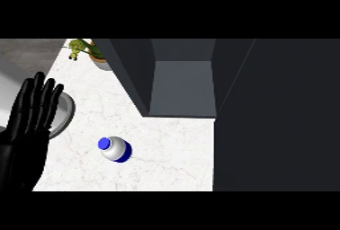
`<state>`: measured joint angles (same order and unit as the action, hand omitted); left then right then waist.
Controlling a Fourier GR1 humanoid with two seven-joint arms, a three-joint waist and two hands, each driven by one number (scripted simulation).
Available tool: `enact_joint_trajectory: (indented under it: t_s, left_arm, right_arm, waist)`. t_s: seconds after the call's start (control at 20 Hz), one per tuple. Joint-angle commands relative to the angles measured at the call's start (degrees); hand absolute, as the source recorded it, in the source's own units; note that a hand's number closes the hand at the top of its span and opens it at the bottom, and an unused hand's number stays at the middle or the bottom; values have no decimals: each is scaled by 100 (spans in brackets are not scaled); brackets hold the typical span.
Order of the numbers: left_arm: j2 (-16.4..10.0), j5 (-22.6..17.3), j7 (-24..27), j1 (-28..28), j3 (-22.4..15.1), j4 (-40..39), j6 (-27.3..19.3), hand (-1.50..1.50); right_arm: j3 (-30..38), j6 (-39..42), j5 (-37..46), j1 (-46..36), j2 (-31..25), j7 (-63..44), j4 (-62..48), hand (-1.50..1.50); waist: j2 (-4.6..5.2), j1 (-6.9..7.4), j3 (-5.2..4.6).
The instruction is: Pick up the bottled water, place it into the cabinet and close the cabinet
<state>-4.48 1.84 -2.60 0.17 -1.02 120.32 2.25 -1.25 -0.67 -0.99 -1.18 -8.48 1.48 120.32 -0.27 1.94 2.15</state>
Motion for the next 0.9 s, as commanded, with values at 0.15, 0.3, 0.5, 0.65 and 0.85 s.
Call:
enact_joint_trajectory:
  t_s: [0.15, 0.3, 0.5, 0.65, 0.85]
  left_arm:
    - [-320, -1287, 336, 339, -806, 375, 1547, -150]
    - [-353, -2161, -395, 835, -1761, 66, 2234, -150]
    - [-1137, -3347, -660, 1814, -1581, 829, 2901, -150]
    - [-1757, -4318, -1102, 2110, -1041, 1502, 2934, -150]
    - [-2299, -5201, -1102, 2550, -456, 1792, 3225, -150]
  right_arm:
    - [-28, -22, -133, 463, 140, -101, 123, -150]
    - [-523, 300, -695, 726, 357, -475, 140, -150]
    - [-447, 484, -1104, 1372, 205, -733, 663, -150]
    - [-498, 563, -1274, 1957, 46, -1071, 1586, -150]
    - [-437, 502, -1580, 2211, -66, -1675, 2353, -150]
  waist:
    - [-9, -237, -227]
    - [38, -359, -224]
    - [-39, -179, -222]
    - [-28, -235, -218]
    - [-1, -193, -218]
